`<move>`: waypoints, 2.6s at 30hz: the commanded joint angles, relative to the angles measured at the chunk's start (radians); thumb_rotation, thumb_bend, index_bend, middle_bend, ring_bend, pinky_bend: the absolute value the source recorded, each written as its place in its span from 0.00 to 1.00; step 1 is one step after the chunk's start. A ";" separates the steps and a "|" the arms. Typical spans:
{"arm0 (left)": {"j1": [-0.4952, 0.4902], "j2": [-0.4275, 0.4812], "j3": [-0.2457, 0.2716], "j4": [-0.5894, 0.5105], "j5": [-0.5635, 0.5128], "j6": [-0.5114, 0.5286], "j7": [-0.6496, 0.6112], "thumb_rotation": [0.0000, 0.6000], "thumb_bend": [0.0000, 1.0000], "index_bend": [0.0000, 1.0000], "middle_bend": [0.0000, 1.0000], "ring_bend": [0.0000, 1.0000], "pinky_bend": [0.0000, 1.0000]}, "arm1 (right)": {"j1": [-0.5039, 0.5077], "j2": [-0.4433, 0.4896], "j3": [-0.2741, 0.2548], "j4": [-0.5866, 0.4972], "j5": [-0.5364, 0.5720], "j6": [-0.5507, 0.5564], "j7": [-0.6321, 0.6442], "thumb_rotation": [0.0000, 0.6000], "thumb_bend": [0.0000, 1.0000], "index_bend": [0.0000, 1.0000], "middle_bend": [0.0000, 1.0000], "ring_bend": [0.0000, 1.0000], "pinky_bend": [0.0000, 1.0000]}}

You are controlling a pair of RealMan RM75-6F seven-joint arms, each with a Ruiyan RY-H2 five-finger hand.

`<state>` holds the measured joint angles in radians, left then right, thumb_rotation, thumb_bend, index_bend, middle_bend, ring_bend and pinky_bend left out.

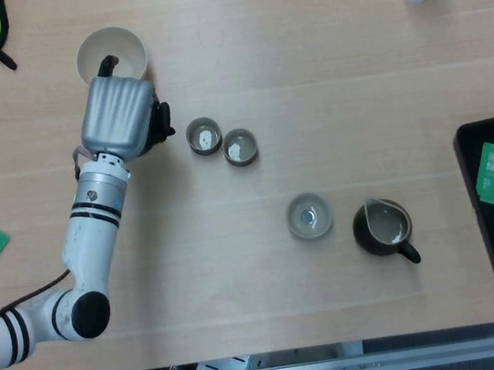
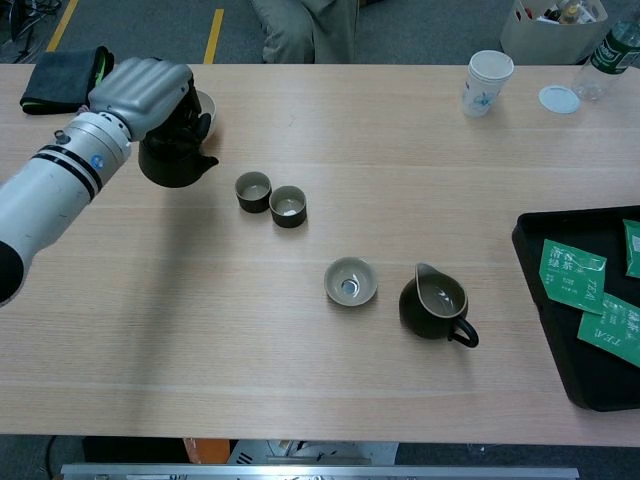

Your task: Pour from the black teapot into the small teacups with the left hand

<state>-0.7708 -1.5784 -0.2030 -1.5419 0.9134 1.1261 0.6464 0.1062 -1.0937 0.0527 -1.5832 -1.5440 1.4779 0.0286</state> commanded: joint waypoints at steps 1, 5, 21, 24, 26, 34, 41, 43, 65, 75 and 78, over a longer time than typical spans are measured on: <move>-0.008 -0.020 0.005 0.018 0.004 0.003 0.012 0.78 0.55 0.95 1.00 0.93 0.19 | -0.001 0.000 0.000 0.002 0.001 0.000 0.003 1.00 0.15 0.26 0.27 0.13 0.11; -0.017 -0.053 0.013 0.051 0.029 0.015 0.023 0.81 0.55 0.95 1.00 0.93 0.19 | -0.003 -0.001 0.000 0.007 0.003 0.000 0.008 1.00 0.15 0.26 0.27 0.13 0.11; -0.034 -0.150 0.014 0.160 0.079 0.037 0.057 0.84 0.55 0.95 1.00 0.93 0.19 | -0.008 0.000 0.003 0.022 0.012 0.001 0.024 1.00 0.15 0.26 0.27 0.13 0.11; -0.037 -0.164 0.014 0.176 0.086 0.039 0.064 0.84 0.55 0.95 1.00 0.93 0.19 | -0.009 0.000 0.002 0.024 0.012 0.002 0.028 1.00 0.15 0.26 0.27 0.13 0.11; -0.037 -0.171 0.012 0.182 0.086 0.040 0.067 0.85 0.55 0.95 1.00 0.93 0.19 | -0.010 0.000 0.002 0.026 0.012 0.003 0.030 1.00 0.15 0.26 0.27 0.13 0.11; -0.036 -0.188 0.011 0.198 0.106 0.056 0.091 0.87 0.55 0.95 1.00 0.93 0.19 | -0.015 0.000 0.002 0.032 0.011 0.010 0.040 1.00 0.15 0.26 0.27 0.13 0.11; -0.033 -0.194 0.010 0.200 0.120 0.063 0.106 0.90 0.55 0.95 1.00 0.93 0.19 | -0.018 -0.001 0.002 0.035 0.007 0.015 0.046 1.00 0.15 0.26 0.27 0.13 0.11; -0.031 -0.196 0.010 0.200 0.123 0.065 0.108 0.91 0.55 0.95 1.00 0.93 0.19 | -0.020 -0.001 0.001 0.037 0.007 0.016 0.048 1.00 0.15 0.26 0.27 0.13 0.11; -0.021 -0.196 0.007 0.213 0.153 0.074 0.140 0.97 0.55 0.95 1.00 0.93 0.19 | -0.027 -0.004 0.000 0.050 0.002 0.025 0.062 1.00 0.15 0.26 0.27 0.13 0.11; -0.014 -0.193 0.000 0.214 0.150 0.060 0.127 0.98 0.55 0.95 1.00 0.93 0.19 | -0.028 -0.004 0.000 0.047 0.000 0.027 0.059 1.00 0.15 0.26 0.27 0.13 0.11; -0.011 -0.189 -0.007 0.202 0.139 0.048 0.110 0.98 0.55 0.95 1.00 0.93 0.19 | -0.029 -0.004 0.001 0.045 0.000 0.028 0.059 1.00 0.15 0.26 0.27 0.13 0.11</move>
<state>-0.7829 -1.7695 -0.2071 -1.3359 1.0569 1.1782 0.7617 0.0772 -1.0973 0.0532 -1.5378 -1.5442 1.5062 0.0871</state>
